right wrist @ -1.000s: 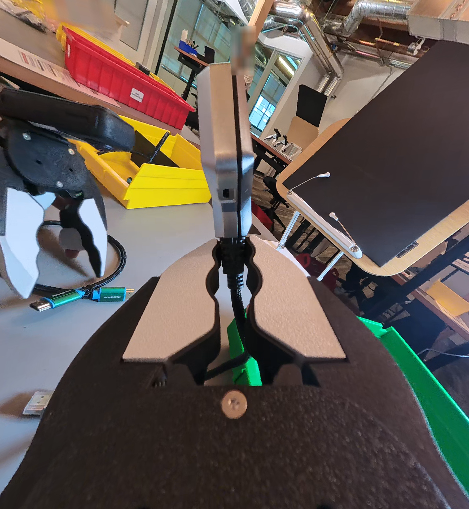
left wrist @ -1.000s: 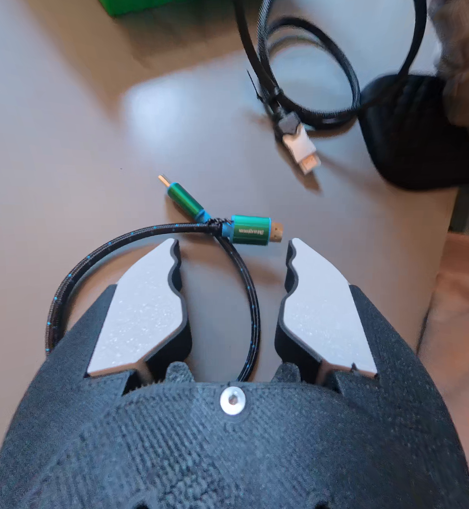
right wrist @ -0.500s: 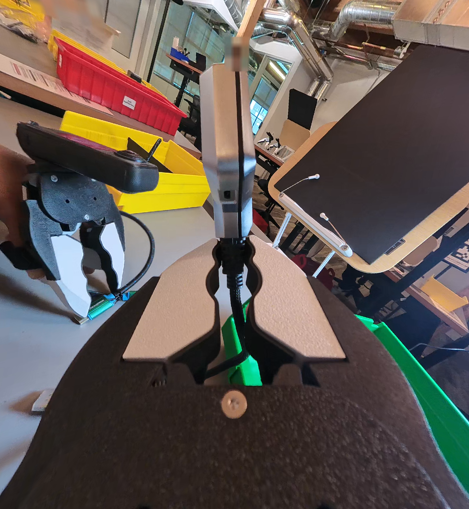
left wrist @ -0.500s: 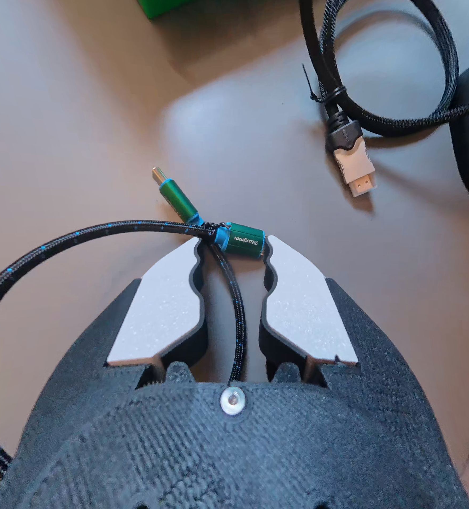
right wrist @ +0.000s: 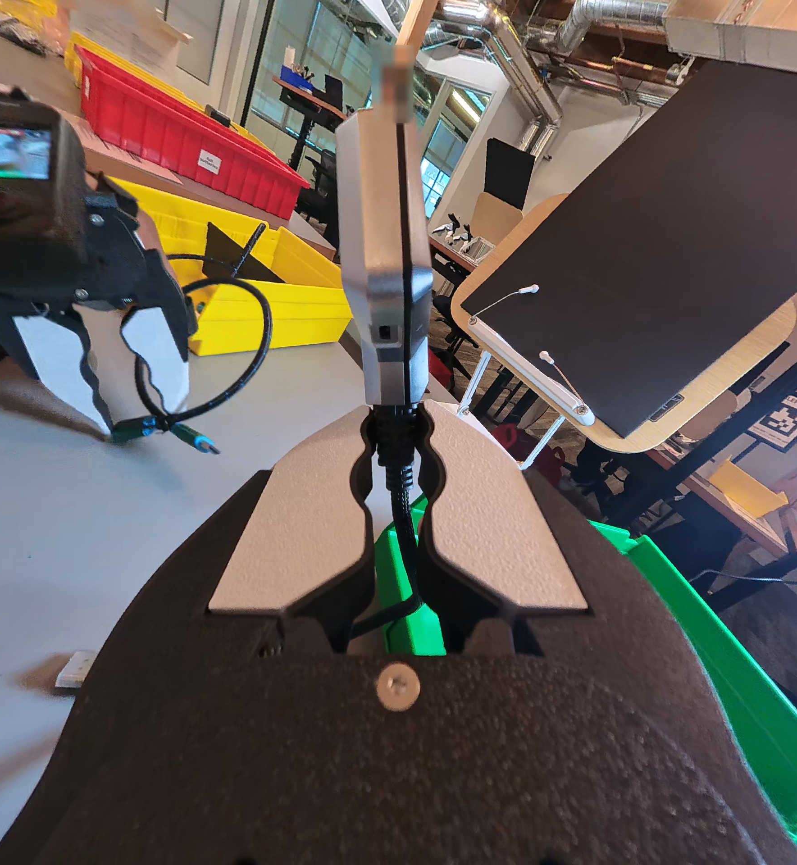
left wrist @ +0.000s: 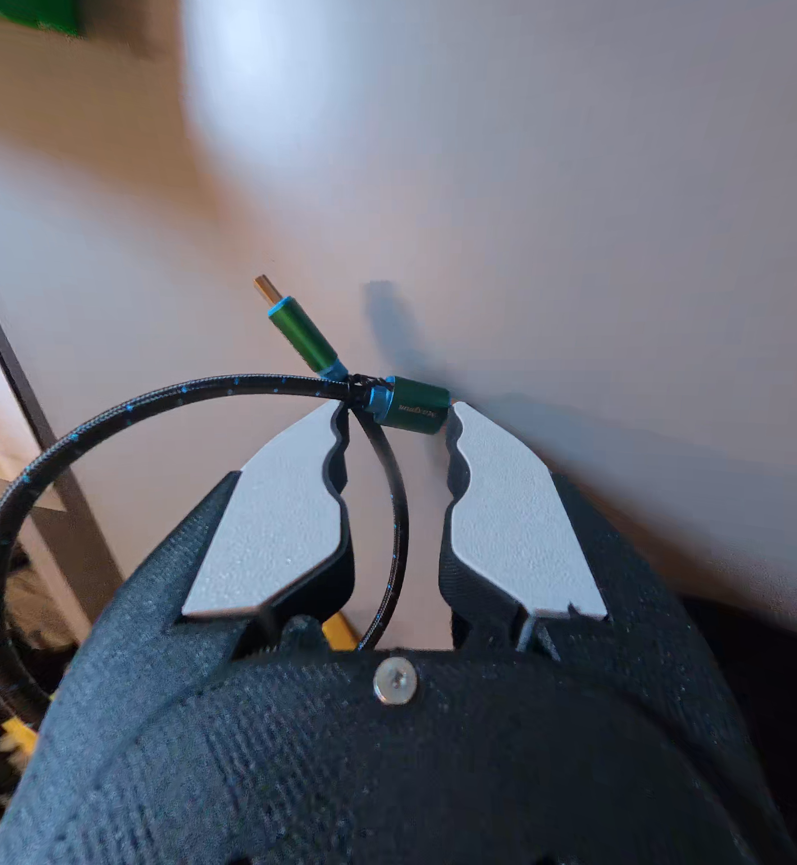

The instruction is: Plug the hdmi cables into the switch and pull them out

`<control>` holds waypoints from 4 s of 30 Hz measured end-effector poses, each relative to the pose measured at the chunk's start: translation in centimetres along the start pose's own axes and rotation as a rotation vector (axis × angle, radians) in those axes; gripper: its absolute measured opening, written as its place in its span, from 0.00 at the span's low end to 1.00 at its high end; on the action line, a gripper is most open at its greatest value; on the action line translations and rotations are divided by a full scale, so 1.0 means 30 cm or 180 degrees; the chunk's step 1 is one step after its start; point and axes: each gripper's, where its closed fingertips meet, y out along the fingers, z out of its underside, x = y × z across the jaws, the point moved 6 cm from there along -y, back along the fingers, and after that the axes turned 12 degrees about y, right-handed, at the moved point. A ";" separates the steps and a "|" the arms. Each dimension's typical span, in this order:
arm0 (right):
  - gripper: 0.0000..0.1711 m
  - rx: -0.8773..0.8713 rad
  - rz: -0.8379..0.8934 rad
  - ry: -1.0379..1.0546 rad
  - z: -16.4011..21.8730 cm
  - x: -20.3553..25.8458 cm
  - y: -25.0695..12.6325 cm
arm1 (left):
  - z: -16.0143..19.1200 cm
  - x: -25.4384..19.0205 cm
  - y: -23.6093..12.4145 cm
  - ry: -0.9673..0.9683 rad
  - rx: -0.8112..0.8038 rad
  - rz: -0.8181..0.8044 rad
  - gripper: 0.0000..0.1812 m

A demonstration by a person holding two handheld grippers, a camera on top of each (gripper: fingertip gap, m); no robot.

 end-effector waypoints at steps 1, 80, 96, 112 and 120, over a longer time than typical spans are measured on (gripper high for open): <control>0.09 0.0008 -0.0004 0.0005 0.002 0.001 0.001 | 0.013 -0.011 -0.008 0.0238 0.0060 0.0039 0.23; 0.09 0.1486 0.0535 -0.1443 0.223 0.161 0.214 | 0.007 0.230 -0.098 -0.0293 0.0531 -0.2750 0.07; 0.08 0.0979 -0.0015 -0.1560 0.219 0.204 0.161 | -0.004 0.167 -0.105 -0.0600 -0.0097 -0.2311 0.06; 0.08 0.0965 -0.1029 -0.1186 0.229 0.258 0.100 | 0.007 0.073 -0.045 -0.0654 -0.1351 -0.1098 0.06; 0.08 0.0789 -0.1278 -0.0542 0.191 0.233 0.085 | -0.010 0.073 -0.030 -0.1261 -0.1815 -0.0633 0.06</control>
